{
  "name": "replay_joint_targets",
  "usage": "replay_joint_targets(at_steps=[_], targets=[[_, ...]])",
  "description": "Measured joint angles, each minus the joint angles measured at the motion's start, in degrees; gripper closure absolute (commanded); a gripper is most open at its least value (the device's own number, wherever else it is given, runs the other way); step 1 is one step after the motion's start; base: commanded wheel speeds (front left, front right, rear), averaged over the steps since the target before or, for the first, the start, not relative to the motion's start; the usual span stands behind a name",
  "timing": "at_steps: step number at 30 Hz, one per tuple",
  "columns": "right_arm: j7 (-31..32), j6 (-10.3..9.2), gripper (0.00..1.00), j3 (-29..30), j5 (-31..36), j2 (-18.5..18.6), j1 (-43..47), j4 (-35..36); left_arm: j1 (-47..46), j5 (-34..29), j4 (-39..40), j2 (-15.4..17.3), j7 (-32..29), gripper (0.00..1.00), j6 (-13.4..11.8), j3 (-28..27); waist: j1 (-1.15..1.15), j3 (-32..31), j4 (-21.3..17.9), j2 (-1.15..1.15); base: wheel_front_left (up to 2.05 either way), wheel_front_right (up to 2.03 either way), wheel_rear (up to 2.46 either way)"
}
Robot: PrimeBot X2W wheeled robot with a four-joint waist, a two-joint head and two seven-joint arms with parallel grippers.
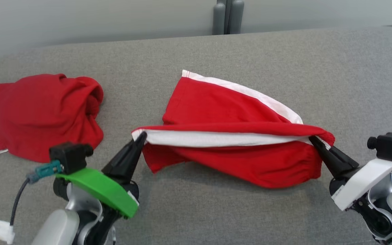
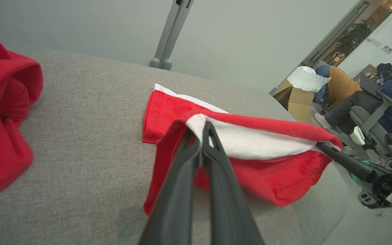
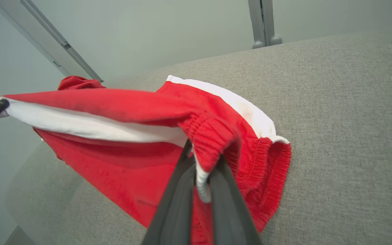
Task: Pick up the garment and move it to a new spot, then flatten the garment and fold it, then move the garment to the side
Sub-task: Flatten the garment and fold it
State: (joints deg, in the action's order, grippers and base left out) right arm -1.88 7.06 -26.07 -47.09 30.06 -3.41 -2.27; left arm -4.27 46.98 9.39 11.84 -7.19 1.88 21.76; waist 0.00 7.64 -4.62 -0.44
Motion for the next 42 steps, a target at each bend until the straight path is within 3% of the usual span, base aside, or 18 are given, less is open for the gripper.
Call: replay_joint_targets(at_steps=[14, 23, 29, 30, 33, 35, 36, 37, 38, 42], targets=[[0.94, 0.0, 1.0, -0.57, -5.84, -9.32, -9.25, -6.11, -21.42, -7.62, -15.48, 0.09, -6.82, 1.0, -3.91, 0.32, 0.0, 9.48, -5.18, 0.0, 0.0, 0.0, 0.0], [-0.69, 0.0, 1.0, -0.57, -6.39, -14.27, -17.15, -11.31, -33.76, -10.51, -21.53, -0.01, -7.83, 1.0, -4.41, 0.11, 0.0, 17.0, -9.68, 0.0, 0.0, 0.0, 0.0], [-2.37, 0.0, 1.0, -1.56, -6.43, -16.31, -20.25, -15.75, -36.93, -11.88, -27.94, -0.76, -6.79, 1.0, -3.31, 0.78, 0.0, 20.98, -12.06, 0.0, 0.0, 0.0, 0.0], [-2.66, 0.0, 0.96, -1.76, -6.43, -16.53, -20.61, -16.27, -37.24, -11.88, -28.62, -1.11, -6.6, 1.0, -3.12, 0.76, 0.0, 21.34, -12.28, 0.0, 0.0, 0.0, 0.0], [-3.48, 0.0, 0.76, -2.22, -6.43, -17.28, -21.66, -17.19, -38.45, -11.87, -30.25, -2.14, -5.63, 0.86, -2.8, 0.73, 0.0, 22.07, -12.75, 0.0, 0.0, 0.0, 0.0], [-4.17, 0.01, 0.54, -2.4, -6.44, -17.37, -22.22, -18.08, -39.43, -11.87, -31.52, -2.4, -4.8, 0.74, -2.0, 0.76, 0.0, 22.1, -12.78, 0.0, 0.0, 0.0, 0.0], [-4.46, 0.01, 0.14, -2.49, -6.44, -17.37, -22.33, -18.46, -39.74, -11.87, -32.07, -2.52, -4.59, 0.63, -1.72, 0.82, 0.0, 21.99, -12.73, 0.0, 0.0, 0.0, 0.0], [-4.7, 0.01, 0.0, -2.72, -6.44, -17.37, -22.37, -18.73, -40.0, -11.87, -32.79, -2.61, -4.23, 0.51, -1.34, 0.87, 0.0, 21.82, -12.63, 0.0, 0.0, 0.0, 0.0], [-4.75, 0.01, 0.0, -2.88, -6.46, -17.38, -22.38, -19.08, -40.13, -11.87, -33.29, -2.93, -3.75, 0.0, -1.3, 0.9, 0.0, 21.63, -12.53, 0.0, 0.0, 0.0, 0.0], [-5.38, 0.48, 0.0, -4.09, -6.89, -17.46, -23.02, -20.02, -40.45, -11.87, -35.18, -3.93, -1.96, 0.0, -0.43, 0.93, 0.0, 20.73, -12.13, 0.0, 0.0, 0.0, 0.0]])
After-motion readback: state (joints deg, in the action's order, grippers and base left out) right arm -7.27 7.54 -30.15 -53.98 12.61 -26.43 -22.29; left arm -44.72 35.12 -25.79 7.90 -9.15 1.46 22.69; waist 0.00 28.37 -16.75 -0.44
